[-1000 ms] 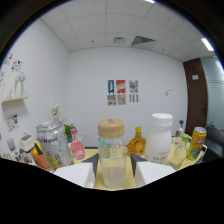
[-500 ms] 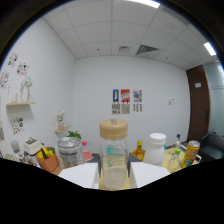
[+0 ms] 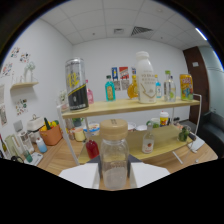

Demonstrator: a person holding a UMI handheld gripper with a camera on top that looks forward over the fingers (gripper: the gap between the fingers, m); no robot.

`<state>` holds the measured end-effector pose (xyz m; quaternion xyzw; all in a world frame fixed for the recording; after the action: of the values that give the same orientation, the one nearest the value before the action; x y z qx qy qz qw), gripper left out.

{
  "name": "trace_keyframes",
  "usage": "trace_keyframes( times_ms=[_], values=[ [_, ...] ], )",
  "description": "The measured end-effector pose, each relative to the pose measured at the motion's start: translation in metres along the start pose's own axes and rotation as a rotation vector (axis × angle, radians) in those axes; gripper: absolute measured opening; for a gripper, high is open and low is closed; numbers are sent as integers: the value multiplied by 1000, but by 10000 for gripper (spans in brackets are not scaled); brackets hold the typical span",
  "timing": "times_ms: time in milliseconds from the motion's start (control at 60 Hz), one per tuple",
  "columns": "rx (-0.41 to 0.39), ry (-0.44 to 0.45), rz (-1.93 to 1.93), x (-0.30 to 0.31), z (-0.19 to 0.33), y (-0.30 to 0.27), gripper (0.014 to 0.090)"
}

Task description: Make me a cup of Mount Fuji.

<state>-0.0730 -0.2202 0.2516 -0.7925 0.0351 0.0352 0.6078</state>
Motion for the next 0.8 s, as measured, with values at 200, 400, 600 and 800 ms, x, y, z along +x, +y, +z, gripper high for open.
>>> trace_keyframes(
  times_ms=[200,400,600,800],
  values=[
    [-57,-18,230,9,19,95,407],
    [-77,-76,700,15,30,121,408],
    [-54,-172,1174,16,37,115,407],
    [-33,-252,1503,19,37,105,407]
  ],
)
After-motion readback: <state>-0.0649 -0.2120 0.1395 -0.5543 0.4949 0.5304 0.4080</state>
